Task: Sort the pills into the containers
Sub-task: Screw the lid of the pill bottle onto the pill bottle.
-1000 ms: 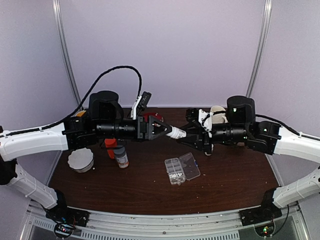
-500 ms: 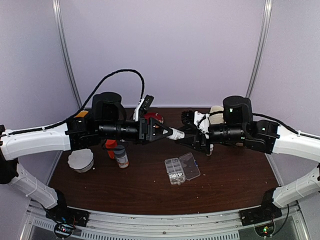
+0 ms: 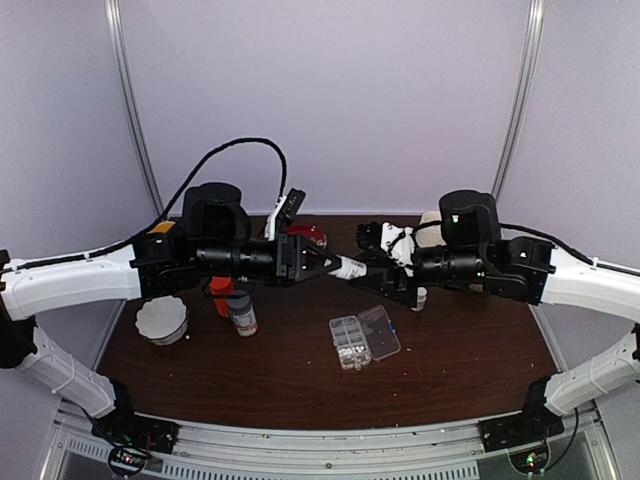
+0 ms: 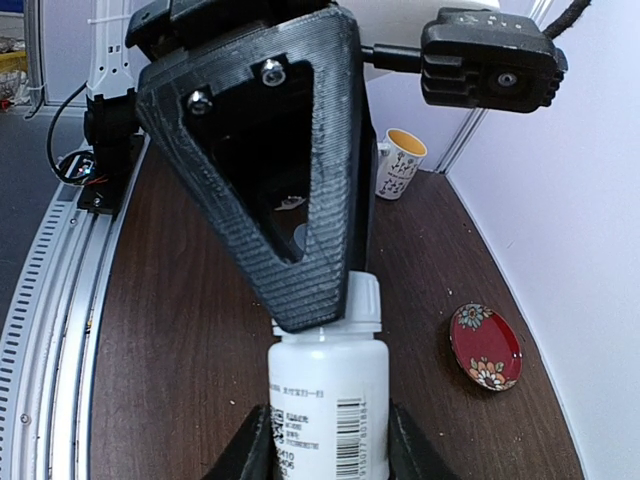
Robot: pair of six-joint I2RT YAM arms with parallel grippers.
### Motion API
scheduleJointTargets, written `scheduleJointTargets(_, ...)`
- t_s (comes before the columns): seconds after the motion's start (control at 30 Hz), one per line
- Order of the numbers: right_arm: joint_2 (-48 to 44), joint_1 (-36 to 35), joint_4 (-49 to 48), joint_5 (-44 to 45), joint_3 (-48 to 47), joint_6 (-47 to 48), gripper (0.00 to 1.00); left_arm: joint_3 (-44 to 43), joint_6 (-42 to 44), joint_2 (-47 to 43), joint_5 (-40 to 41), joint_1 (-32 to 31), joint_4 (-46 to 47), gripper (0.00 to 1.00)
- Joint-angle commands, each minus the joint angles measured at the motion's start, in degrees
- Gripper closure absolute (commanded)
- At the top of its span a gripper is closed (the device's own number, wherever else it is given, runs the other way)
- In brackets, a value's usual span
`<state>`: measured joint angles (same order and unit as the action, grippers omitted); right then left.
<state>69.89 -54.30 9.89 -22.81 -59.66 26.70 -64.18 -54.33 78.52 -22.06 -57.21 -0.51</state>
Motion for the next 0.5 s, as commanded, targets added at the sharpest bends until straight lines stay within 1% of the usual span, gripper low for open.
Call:
scheduleJointTargets(0.0,0.66,-0.36,0.18,1.27,-2.37,-0.83,1.0,-1.77,1.34,-0.13,-2.72,0.12,1.82,0.72)
scheduleJointTargets(0.07,0.92,-0.36,1.0,-0.18,-3.02,-1.3,1.0,-2.11,2.53,0.13,-3.57,0.09,1.51,0.82)
scheduleJointTargets(0.13,1.16,-0.24,1.47,-2.02,-3.62,-2.02,1.0,-2.87,5.4,0.51,-5.4,0.08,1.08,0.86)
scheduleJointTargets(0.17,1.25,-0.13,1.58,-3.73,-3.89,-2.72,1.0,-3.34,9.04,0.76,-6.43,0.04,1.05,0.88)
scheduleJointTargets(0.27,1.54,0.94,1.53,-9.67,-4.76,-5.07,1.0,-3.93,18.92,0.63,-7.72,-0.3,0.87,0.89)
scheduleJointTargets(0.4,1.83,2.01,1.15,-17.19,-5.45,-8.05,1.0,-5.53,34.08,0.38,-7.04,-0.61,-4.84,0.88)
scheduleJointTargets(0.43,1.89,2.29,1.0,-19.46,-5.54,-8.66,1.0,-5.71,37.44,0.44,-7.94,-0.6,-5.35,0.87)
scheduleJointTargets(0.47,1.99,2.42,0.86,-20.95,-5.55,-9.23,1.0,-5.86,42.85,0.68,-11.98,-0.59,-5.45,0.87)
